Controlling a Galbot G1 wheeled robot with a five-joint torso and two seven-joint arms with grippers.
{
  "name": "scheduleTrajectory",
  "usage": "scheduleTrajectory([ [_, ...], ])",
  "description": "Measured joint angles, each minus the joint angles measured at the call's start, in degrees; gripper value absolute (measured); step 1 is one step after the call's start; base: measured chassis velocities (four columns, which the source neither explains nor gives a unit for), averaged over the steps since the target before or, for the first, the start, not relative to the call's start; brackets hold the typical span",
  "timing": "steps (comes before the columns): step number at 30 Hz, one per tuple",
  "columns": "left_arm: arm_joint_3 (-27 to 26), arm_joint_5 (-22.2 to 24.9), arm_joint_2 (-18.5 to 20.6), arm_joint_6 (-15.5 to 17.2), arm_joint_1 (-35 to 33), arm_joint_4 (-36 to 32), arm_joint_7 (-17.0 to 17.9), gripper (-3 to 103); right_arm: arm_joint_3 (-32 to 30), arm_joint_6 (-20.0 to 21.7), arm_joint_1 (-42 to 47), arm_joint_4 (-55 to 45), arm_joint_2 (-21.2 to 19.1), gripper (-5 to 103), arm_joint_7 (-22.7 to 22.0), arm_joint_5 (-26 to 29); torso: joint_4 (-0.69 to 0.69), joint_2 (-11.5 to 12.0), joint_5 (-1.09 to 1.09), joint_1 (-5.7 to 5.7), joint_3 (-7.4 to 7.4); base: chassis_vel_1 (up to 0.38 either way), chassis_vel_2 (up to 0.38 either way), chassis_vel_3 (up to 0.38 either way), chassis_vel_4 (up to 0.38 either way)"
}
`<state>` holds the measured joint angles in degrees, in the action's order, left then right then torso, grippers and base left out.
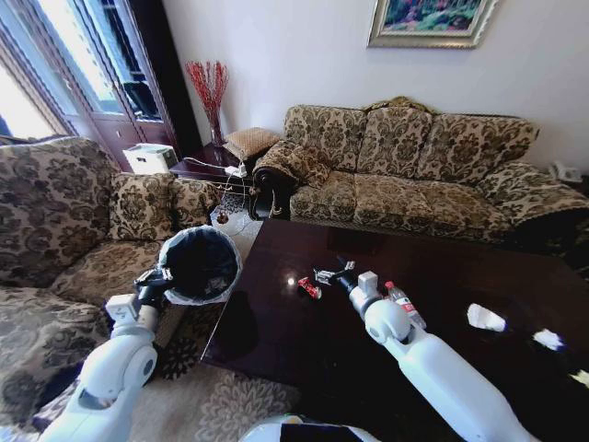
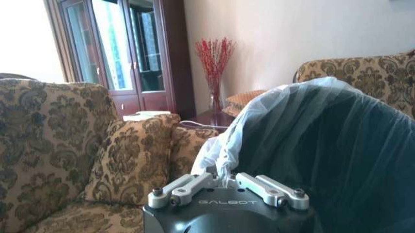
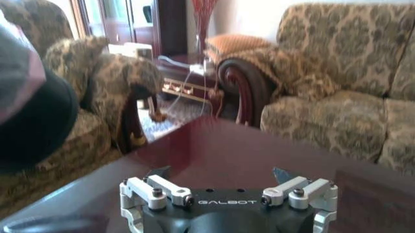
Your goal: Move to the front of the table and place the trash on the table into the trash bin.
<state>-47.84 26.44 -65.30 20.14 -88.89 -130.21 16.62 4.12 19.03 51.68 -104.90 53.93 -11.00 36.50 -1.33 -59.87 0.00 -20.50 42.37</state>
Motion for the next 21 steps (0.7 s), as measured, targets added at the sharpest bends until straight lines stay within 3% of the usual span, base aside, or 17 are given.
scheduleTrajectory([
  [8,2.3,0.2,1.9,-0.2,1.5,1.4,0.0,0,2.0,-2.0,-0.3,10.2,2.9,100,2.6,-1.5,0.06,0.0,-0.01,0.01,0.0,-0.006,0.013,0.012,-0.009],
  [13,1.0,0.6,1.9,-0.8,0.4,1.7,0.0,0,3.9,-4.9,-3.5,20.4,7.6,100,6.7,-3.7,-0.02,0.0,0.0,0.01,0.0,0.0,0.0,0.0,0.0],
  [21,0.2,1.4,2.6,-0.9,0.7,1.9,0.0,0,4.6,-7.4,-6.3,29.3,12.3,100,10.2,-7.2,0.02,0.0,0.0,0.01,0.0,0.0,0.0,0.0,0.0],
])
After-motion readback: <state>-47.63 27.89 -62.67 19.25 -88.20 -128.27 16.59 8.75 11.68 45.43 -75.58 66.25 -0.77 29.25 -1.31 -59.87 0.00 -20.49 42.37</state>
